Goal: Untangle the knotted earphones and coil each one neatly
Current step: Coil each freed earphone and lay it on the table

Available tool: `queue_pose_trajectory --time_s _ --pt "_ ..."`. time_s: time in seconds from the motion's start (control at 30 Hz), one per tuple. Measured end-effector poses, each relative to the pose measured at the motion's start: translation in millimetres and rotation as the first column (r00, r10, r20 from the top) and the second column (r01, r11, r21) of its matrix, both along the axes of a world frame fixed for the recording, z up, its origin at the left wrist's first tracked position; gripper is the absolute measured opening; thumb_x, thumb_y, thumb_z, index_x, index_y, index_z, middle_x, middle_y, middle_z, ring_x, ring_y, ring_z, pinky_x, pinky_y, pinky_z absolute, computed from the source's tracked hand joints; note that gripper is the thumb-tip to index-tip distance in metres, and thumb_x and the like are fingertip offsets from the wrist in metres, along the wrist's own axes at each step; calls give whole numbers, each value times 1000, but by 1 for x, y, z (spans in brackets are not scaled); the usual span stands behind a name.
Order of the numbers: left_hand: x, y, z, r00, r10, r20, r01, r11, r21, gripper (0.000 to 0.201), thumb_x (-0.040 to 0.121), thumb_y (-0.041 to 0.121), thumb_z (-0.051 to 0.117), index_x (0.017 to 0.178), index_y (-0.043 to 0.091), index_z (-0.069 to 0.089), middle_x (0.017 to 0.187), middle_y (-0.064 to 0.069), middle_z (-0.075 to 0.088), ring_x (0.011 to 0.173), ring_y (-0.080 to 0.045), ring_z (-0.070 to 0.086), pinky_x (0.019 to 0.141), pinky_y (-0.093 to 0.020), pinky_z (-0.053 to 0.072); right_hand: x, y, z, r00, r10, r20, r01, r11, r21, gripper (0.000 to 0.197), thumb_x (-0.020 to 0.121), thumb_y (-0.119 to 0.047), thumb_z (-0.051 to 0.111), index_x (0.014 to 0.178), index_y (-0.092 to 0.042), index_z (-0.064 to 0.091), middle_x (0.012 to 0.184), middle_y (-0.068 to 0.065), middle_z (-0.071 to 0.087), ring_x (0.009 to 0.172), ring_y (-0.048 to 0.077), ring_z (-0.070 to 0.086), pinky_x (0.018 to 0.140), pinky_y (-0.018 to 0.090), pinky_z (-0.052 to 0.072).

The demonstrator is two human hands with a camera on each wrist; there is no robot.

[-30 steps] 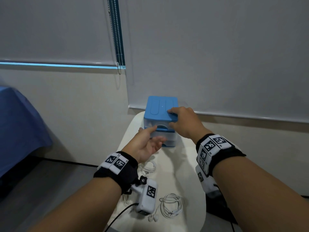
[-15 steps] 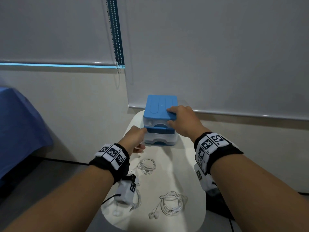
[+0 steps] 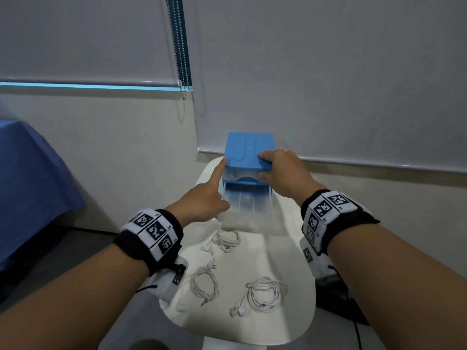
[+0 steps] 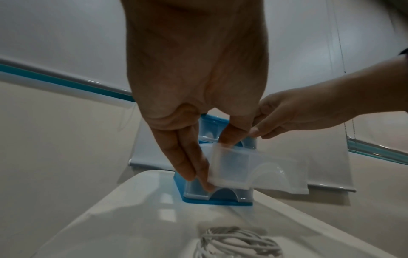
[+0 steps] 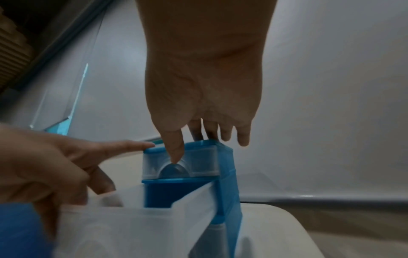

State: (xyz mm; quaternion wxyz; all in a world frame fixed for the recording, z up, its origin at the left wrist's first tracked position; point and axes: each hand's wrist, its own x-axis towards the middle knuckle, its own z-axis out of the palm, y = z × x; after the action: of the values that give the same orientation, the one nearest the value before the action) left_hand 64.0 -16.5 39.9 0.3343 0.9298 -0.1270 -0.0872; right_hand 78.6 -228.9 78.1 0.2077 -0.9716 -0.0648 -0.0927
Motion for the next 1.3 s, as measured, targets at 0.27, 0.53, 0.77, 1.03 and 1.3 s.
queue_pose_trajectory --time_s 0.27,0.53,0.77,1.03,1.3 --pt "1 5 -6 999 -5 34 6 999 -31 108 86 17 64 150 67 -9 87 -19 72 80 -35 72 82 -50 60 -51 -2 -12 980 114 161 -117 993 11 27 92 -24 65 119 -28 60 112 -5 58 97 16 53 83 35 44" --pt "1 4 -5 1000 5 27 -4 999 -32 109 85 15 62 152 65 -8 82 -18 72 79 -35 73 80 -50 62 -100 16 -45 761 235 -605 -479 833 -279 30 79 -33 85 102 -20 73 96 -5 67 89 20 66 73 31 54" --pt "2 4 -3 1000 8 -8 -8 999 -38 109 87 13 62 154 61 -9 78 -5 65 78 -31 75 82 -48 63 -99 21 -53 770 223 -597 -453 850 -267 20 88 -33 69 92 -14 74 95 5 72 92 26 66 82 41 58" --pt "2 5 -3 1000 3 -18 -4 999 -35 108 88 13 62 154 61 -10 75 0 60 77 -31 75 83 -47 63 -106 4 -68 772 236 -591 -465 842 -271 28 77 -36 85 89 -27 62 83 -10 58 87 21 62 69 32 49" --pt "0 5 -2 1000 -2 -27 1 999 -34 108 88 13 61 154 60 -10 79 -2 59 78 -36 74 77 -45 64 -109 10 -81 827 278 -489 -447 853 -270 18 80 -13 70 80 -28 61 78 -7 52 90 27 62 65 31 44"
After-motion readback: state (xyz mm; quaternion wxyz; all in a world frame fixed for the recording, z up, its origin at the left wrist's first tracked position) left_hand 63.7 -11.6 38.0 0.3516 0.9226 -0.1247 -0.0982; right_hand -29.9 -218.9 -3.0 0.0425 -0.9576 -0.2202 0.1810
